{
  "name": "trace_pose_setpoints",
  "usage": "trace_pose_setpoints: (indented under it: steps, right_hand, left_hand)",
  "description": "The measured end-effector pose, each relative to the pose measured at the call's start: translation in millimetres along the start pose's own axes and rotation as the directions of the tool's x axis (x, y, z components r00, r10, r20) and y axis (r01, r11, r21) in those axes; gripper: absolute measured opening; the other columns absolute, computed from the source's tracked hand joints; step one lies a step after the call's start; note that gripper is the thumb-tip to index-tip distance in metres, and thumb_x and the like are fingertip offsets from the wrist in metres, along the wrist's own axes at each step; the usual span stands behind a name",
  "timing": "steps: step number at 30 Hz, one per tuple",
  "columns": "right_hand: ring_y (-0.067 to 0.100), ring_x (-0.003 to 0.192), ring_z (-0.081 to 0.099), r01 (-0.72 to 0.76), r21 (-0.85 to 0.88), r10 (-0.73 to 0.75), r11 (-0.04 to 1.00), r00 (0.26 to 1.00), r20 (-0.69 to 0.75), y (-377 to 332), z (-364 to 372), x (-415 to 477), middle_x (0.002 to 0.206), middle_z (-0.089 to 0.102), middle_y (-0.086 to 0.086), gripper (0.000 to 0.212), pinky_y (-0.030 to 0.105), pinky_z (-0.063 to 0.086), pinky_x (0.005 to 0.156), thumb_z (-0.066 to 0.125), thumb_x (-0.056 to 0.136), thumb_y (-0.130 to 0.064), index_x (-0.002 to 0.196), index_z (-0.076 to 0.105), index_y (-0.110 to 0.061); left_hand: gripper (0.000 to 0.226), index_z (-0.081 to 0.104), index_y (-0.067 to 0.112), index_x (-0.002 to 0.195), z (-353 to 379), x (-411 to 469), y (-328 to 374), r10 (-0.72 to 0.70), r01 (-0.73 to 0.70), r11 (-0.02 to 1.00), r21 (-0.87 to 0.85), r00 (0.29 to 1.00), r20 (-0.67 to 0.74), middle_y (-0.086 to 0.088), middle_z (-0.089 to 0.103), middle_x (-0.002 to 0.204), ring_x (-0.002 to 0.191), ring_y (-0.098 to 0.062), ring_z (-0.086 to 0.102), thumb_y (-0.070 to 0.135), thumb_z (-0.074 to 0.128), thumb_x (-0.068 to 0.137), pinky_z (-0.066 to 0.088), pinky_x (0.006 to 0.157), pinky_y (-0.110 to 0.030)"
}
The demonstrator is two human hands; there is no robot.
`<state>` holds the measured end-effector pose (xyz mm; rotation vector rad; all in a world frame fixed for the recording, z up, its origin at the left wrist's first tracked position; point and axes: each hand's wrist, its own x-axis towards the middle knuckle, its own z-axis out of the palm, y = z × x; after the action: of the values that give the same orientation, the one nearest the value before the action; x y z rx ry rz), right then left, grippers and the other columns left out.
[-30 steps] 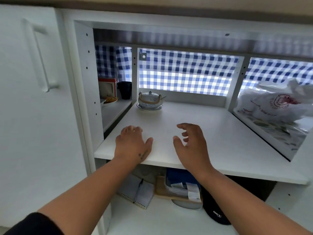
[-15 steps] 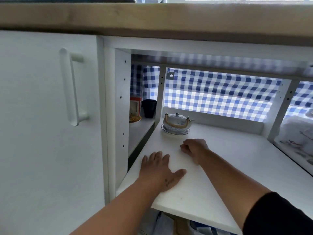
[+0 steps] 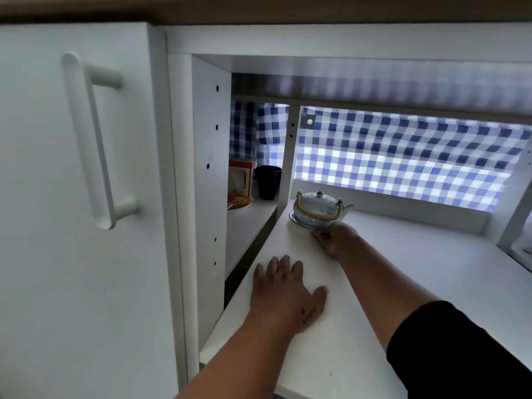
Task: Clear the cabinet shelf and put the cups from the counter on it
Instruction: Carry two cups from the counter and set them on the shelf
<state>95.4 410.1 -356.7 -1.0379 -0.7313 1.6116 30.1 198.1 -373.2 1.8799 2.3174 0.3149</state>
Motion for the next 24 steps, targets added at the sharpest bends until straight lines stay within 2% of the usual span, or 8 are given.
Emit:
trace_pose_setpoints:
  steps: [3,6,10,12,16,19,22,24]
  right_hand:
    - [0.023,0.080,0.064,0.020,-0.005,-0.020,1.000,1.000,0.001,-1,5,12,0.114,0.065,0.020,0.043,0.023,0.053,0.044,0.046,0.088,0.013,0.127,0.058,-0.002]
    - [0.017,0.078,0.059,0.042,-0.016,-0.041,0.999,0.995,0.092,-2,9,16,0.105,0.062,0.014,0.048,0.021,0.051,0.052,0.041,0.088,0.016,0.130,0.053,-0.002]
    - [0.013,0.079,0.055,0.065,-0.059,-0.056,0.996,0.988,0.146,0,7,16,0.115,0.057,0.011,0.057,0.018,0.046,0.058,0.035,0.087,0.018,0.137,0.047,-0.008]
    - [0.011,0.077,0.055,0.049,-0.062,-0.041,0.997,0.991,0.125,0,4,9,0.108,0.060,0.010,0.049,0.018,0.046,0.055,0.043,0.087,0.015,0.130,0.053,-0.006]
    - [0.015,0.065,0.050,0.046,-0.131,-0.037,0.990,0.997,0.069,-11,-8,-33,0.079,0.054,0.011,0.014,0.023,0.048,0.064,0.055,0.088,0.010,0.092,0.060,-0.003]
    - [0.018,0.061,0.051,0.135,-0.293,-0.110,0.946,0.989,0.101,-13,-23,-78,0.071,0.053,0.012,0.009,0.027,0.052,0.069,0.056,0.088,0.007,0.093,0.063,0.004]
    - [0.020,0.072,0.059,0.344,-0.572,-0.274,0.745,0.939,0.207,-8,-44,-125,0.083,0.064,0.009,0.027,0.032,0.052,0.072,0.060,0.085,0.000,0.109,0.070,0.001]
    - [0.014,0.089,0.064,0.504,-0.769,-0.418,0.392,0.843,0.339,-3,-59,-156,0.098,0.069,-0.004,0.028,0.024,0.049,0.082,0.058,0.086,-0.010,0.109,0.073,-0.012]
  left_hand:
    - [0.076,0.006,0.025,0.155,0,-1,0,-0.002,0.002,1.000,-0.012,1.000,0.013,-0.003,-0.002,0.164,0.150,-0.023,-0.007,0.065,0.022,0.093,-0.008,0.119,-0.046]
    - [0.076,0.005,0.025,0.155,-1,0,-1,-0.001,0.001,1.000,-0.005,1.000,0.020,-0.003,-0.003,0.164,0.150,-0.023,-0.008,0.066,0.021,0.092,-0.008,0.119,-0.046]
    - [0.076,0.006,0.025,0.155,-1,2,-3,-0.004,0.004,1.000,-0.006,1.000,0.012,-0.004,-0.002,0.164,0.150,-0.023,-0.007,0.066,0.021,0.092,-0.007,0.119,-0.047]
    - [0.076,0.008,0.025,0.155,-1,3,-4,-0.004,0.004,1.000,0.000,1.000,-0.004,-0.004,0.000,0.164,0.150,-0.023,-0.006,0.066,0.022,0.092,-0.005,0.119,-0.047]
    - [0.075,0.015,0.024,0.153,0,4,-5,0.008,-0.008,1.000,-0.002,0.999,-0.044,-0.004,0.007,0.163,0.150,-0.024,0.001,0.066,0.024,0.092,0.001,0.120,-0.048]
    - [0.074,0.022,0.023,0.152,-1,4,-8,0.008,-0.007,1.000,0.019,0.996,-0.085,-0.004,0.016,0.162,0.149,-0.025,0.010,0.066,0.026,0.091,0.008,0.120,-0.048]
    - [0.064,0.041,0.016,0.141,-1,-2,-4,0.001,0.003,1.000,0.028,0.992,-0.127,-0.010,0.040,0.149,0.138,-0.027,0.035,0.057,0.029,0.094,0.028,0.114,-0.045]
    - [0.049,0.058,0.011,0.120,-2,-9,1,-0.041,0.031,0.998,-0.046,0.969,-0.243,-0.010,0.057,0.125,0.113,-0.024,0.054,0.045,0.032,0.097,0.044,0.093,-0.036]
